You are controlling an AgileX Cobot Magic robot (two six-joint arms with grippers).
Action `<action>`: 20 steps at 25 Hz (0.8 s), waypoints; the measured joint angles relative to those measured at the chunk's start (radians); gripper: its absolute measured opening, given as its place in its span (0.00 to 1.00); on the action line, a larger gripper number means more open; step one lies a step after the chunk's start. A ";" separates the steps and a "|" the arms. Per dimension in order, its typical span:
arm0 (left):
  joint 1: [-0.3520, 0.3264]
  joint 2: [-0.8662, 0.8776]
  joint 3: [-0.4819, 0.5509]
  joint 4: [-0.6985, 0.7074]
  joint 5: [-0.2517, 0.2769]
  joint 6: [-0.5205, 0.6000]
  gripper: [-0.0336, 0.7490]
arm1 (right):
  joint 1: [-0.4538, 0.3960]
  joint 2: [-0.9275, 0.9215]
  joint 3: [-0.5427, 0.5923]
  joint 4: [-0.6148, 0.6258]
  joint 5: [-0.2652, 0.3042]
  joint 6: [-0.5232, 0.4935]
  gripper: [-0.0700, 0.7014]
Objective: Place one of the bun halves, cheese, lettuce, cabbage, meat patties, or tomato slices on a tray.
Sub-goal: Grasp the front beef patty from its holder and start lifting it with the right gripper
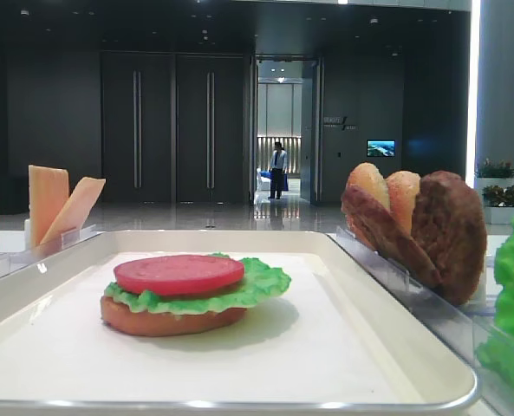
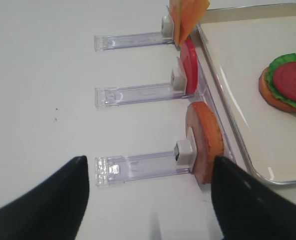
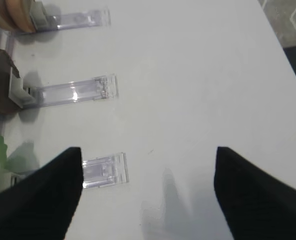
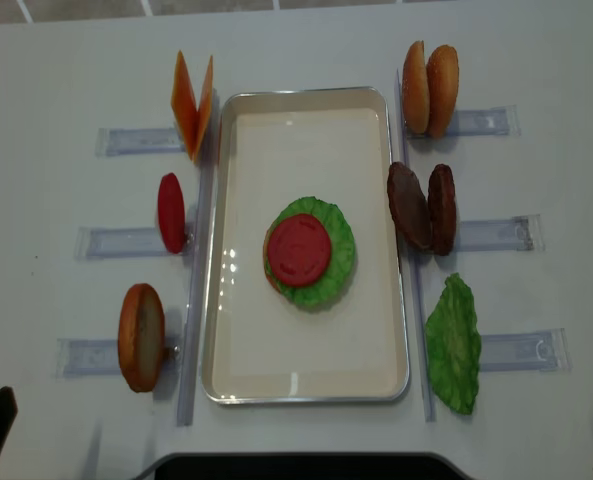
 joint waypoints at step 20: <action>0.000 0.000 0.000 0.000 0.000 0.000 0.78 | 0.033 1.119 -0.551 0.024 0.053 -0.031 0.76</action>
